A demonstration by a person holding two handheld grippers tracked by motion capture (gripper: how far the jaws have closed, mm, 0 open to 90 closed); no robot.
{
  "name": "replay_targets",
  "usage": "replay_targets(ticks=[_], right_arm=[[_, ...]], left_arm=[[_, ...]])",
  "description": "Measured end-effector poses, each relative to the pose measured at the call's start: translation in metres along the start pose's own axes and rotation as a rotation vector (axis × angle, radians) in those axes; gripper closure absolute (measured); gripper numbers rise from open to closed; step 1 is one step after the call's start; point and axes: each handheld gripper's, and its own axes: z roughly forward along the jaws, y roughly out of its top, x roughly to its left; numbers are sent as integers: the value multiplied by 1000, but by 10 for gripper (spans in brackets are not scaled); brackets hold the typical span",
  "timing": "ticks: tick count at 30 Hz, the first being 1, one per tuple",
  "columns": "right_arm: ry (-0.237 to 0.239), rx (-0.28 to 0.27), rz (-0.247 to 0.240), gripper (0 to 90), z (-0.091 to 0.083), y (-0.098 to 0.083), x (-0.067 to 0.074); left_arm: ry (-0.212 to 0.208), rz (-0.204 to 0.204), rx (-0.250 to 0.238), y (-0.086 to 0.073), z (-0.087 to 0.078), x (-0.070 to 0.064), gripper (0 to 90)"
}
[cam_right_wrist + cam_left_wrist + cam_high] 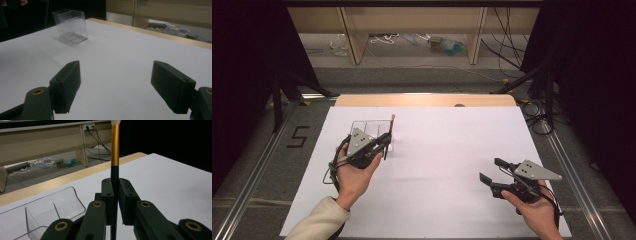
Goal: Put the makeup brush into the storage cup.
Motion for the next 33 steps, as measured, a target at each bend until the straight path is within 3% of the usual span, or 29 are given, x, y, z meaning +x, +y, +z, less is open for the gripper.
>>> replay_targets(ticks=[33], right_arm=[[-5,6,-1,249,0,0,0]], left_arm=[[20,-4,-16,4,-4,7,828]])
